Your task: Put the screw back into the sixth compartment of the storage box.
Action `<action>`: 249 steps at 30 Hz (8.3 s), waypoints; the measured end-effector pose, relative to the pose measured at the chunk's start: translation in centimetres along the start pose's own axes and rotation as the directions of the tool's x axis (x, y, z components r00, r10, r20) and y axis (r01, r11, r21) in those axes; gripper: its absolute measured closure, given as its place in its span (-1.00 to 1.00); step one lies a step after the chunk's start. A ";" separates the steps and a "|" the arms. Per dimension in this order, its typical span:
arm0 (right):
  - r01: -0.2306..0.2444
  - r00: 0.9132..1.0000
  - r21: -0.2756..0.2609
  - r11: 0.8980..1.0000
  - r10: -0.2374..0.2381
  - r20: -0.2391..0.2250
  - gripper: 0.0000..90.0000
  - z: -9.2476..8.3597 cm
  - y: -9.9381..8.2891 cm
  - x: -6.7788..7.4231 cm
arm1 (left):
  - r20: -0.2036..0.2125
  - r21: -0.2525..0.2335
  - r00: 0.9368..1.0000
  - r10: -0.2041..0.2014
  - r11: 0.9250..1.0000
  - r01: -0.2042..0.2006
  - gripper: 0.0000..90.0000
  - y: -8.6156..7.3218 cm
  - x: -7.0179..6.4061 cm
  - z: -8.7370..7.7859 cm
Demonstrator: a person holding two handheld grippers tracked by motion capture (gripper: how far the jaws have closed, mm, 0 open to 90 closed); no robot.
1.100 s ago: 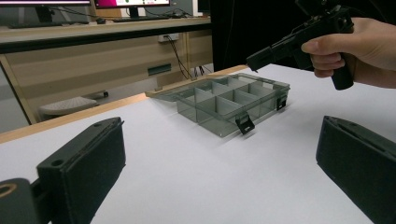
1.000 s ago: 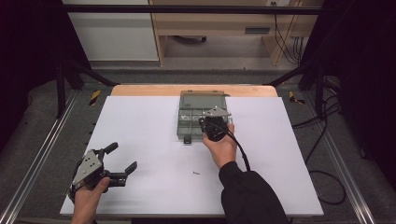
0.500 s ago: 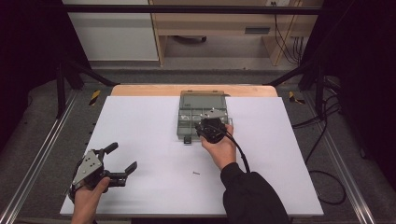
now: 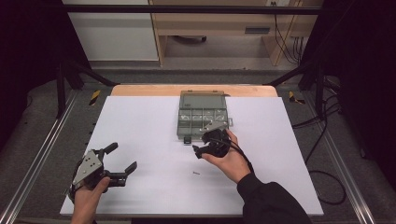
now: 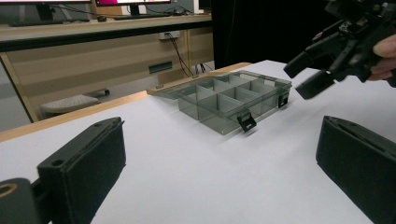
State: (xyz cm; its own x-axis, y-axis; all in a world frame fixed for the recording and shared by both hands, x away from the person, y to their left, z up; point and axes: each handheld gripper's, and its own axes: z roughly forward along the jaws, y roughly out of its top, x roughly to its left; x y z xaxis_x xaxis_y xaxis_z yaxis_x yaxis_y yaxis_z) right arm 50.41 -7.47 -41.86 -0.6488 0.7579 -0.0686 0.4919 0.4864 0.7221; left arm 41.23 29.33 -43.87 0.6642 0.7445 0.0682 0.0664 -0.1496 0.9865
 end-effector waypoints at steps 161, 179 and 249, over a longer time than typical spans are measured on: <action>-0.129 0.988 -0.231 0.964 0.144 0.048 0.95 4.2 2.2 -1.6 | -0.002 -0.051 1.000 -0.020 0.999 0.020 -0.99 0.2 0.0 -0.2; -0.141 0.985 -0.177 0.974 0.156 0.072 0.85 5.6 2.1 -2.2 | 0.000 -0.051 1.000 -0.018 0.999 0.018 -0.99 0.2 0.0 -0.2; -0.087 0.995 -0.491 0.867 0.098 -0.002 -0.67 -5.1 -3.8 -1.8 | -0.015 -0.025 1.000 -0.009 1.000 0.009 -0.99 0.0 0.0 -0.4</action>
State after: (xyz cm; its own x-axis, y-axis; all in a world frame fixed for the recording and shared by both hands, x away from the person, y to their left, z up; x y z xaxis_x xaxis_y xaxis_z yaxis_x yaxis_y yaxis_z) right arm 46.76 -12.93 -41.01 -0.5985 0.8011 0.0043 0.1978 0.1426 0.9698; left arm 40.90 29.55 -43.84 0.6525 0.7553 0.0613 0.0539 -0.1269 0.9905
